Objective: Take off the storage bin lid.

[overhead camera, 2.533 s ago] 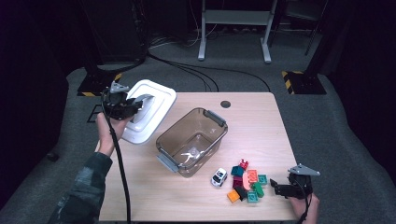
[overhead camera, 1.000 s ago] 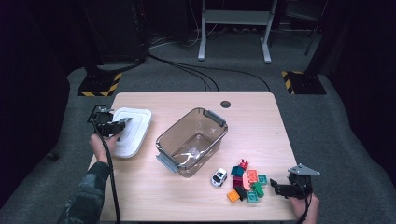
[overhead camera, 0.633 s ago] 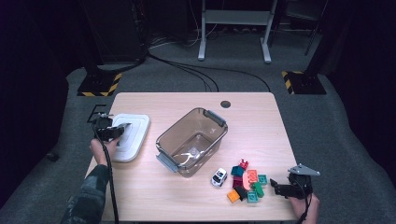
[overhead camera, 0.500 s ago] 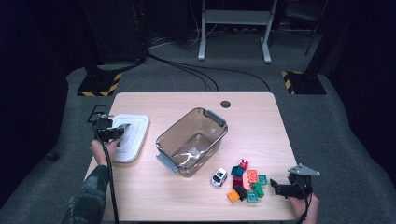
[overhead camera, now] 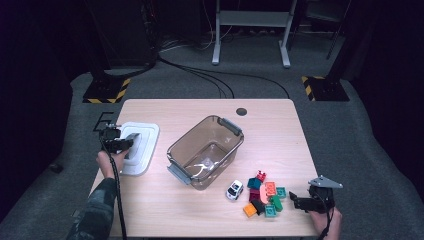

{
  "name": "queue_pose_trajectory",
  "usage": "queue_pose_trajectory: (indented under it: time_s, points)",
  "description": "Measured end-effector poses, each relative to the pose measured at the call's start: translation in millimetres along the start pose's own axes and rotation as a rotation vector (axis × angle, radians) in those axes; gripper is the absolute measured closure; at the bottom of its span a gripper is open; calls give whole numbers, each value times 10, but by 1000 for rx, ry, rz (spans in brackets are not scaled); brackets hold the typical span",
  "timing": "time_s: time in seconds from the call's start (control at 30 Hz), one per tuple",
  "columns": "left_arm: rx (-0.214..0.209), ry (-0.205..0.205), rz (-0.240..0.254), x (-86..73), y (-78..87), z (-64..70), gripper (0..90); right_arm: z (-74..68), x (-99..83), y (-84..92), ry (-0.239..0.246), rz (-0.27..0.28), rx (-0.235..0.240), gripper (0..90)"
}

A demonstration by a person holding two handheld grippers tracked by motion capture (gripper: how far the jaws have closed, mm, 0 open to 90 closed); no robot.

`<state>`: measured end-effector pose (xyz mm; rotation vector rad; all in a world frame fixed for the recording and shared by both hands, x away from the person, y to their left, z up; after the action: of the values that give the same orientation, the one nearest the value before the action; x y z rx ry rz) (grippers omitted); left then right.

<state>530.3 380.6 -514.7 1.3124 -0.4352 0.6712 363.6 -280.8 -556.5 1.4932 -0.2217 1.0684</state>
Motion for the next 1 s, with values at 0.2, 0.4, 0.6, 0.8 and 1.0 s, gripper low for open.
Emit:
queue_pose_trajectory:
  time_s: [0.2, 0.4, 0.6, 0.8, 1.0]
  points:
    - [-27, -17, 20, -9, 167, -13, 249, 0, 0, 0, 0, 0, 0, 41]
    - [-69, -62, 60, -102, 380, 6, 141, 0, 0, 0, 0, 0, 0, 41]
    - [-113, -119, 83, -294, 560, 86, 88, 0, 0, 0, 0, 0, 0, 41]
    - [-141, -166, 100, -511, 689, 185, 49, 0, 1, 0, 0, 0, 0, 41]
    - [-159, -231, 84, -786, 801, 283, 0, 1, 1, -1, 0, 0, 0, 40]
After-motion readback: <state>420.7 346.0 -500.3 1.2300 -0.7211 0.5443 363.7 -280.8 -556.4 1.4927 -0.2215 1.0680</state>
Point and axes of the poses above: each handheld gripper's, and its own axes: y roughly backward along the jaws, x roughly out of its top, z roughly to its right, the point moved 4 cm from there along -y, roughly forward along the jaws, and after that the axes turned 12 degrees about y, right-handed, at the moved point
